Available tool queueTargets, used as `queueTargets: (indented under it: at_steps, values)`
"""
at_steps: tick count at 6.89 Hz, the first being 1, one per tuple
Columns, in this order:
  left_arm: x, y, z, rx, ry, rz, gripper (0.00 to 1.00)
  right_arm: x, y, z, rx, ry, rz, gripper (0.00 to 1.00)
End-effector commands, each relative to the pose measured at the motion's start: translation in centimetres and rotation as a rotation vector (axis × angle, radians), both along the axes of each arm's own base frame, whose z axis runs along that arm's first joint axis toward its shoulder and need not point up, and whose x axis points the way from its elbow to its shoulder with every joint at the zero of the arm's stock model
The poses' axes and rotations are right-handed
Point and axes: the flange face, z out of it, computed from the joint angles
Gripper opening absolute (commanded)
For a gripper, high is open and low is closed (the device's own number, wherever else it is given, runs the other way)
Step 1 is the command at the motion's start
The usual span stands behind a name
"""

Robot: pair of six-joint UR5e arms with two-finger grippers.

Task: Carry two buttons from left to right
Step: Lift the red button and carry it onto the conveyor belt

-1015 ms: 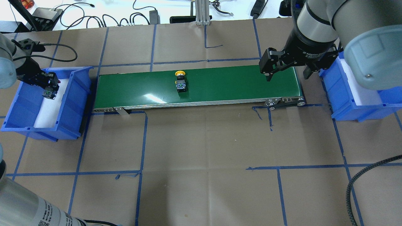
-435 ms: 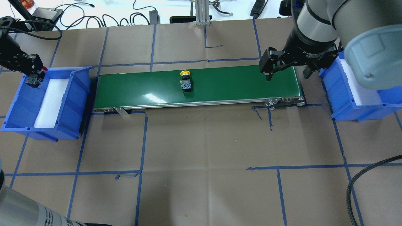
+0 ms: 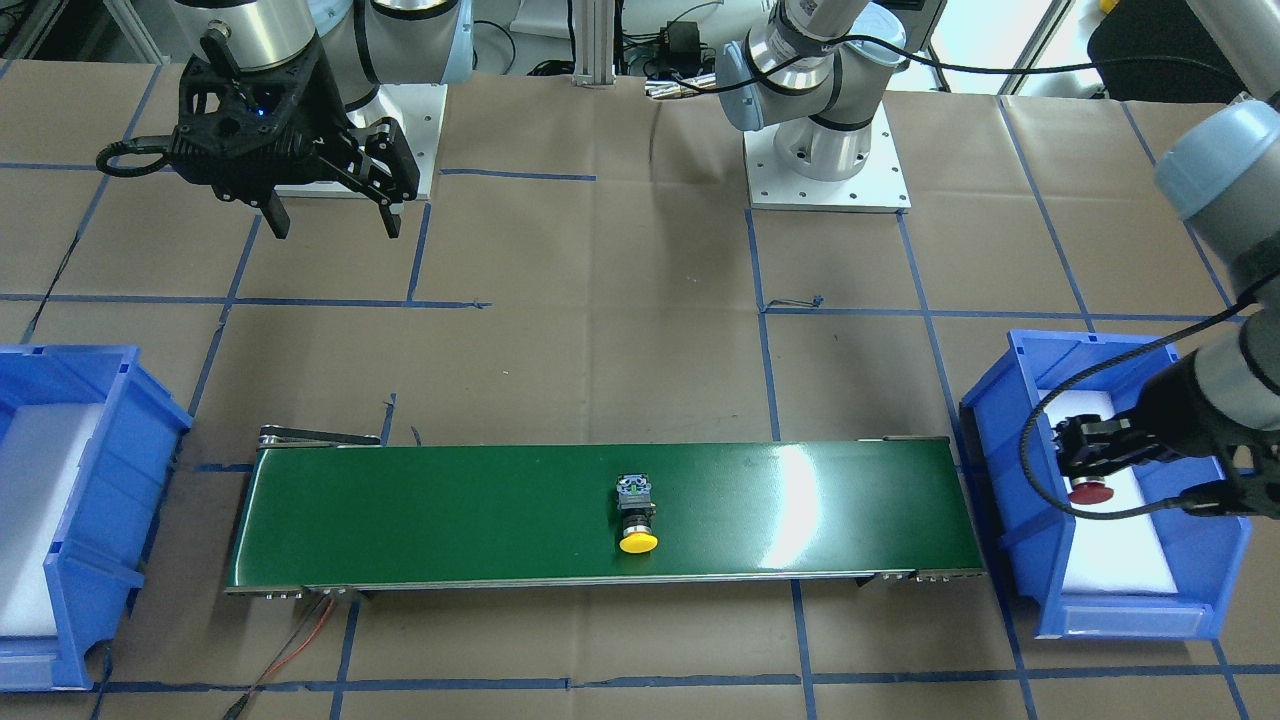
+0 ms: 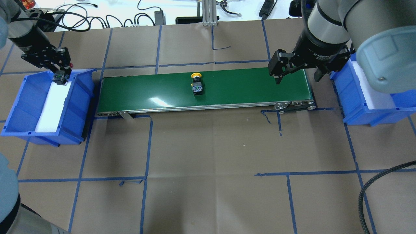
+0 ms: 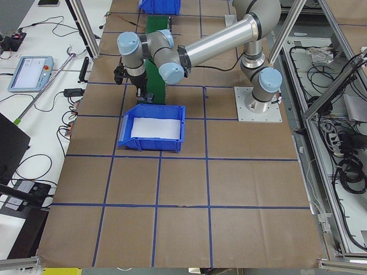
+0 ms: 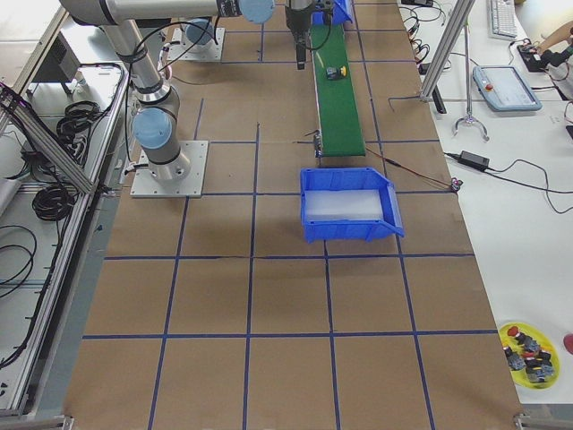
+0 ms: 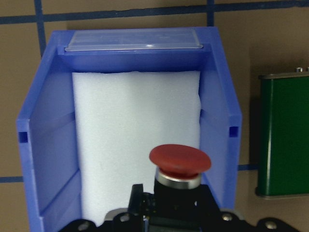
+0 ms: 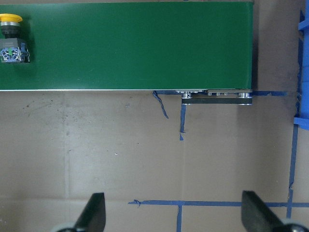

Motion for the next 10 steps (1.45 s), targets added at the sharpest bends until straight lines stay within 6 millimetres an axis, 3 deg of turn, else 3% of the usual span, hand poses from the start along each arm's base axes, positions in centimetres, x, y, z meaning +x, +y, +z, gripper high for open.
queueTargets:
  at_steps: [1,3,5,9,10]
  values:
    - [-9.3,0.0,-2.5,0.032,-0.003,0.108,0.02,0.0,0.0,0.0,0.001,0.000,0.000,1.00]
    - [-10.5,0.1,-6.5,0.005,-0.009,0.130,0.02,0.0,0.1,0.0,-0.001,0.000,-0.001,1.00]
    - [-10.6,1.5,-11.1,-0.073,-0.026,0.129,0.03,0.0,0.0,0.2,-0.002,-0.002,-0.001,1.00]
    - [-10.6,1.7,-11.1,-0.087,-0.030,0.126,0.10,0.0,0.0,0.2,-0.002,-0.002,-0.001,1.00]
    - [-10.5,1.8,-11.3,-0.084,-0.027,0.124,0.33,0.0,0.1,0.1,-0.001,-0.002,-0.001,1.00]
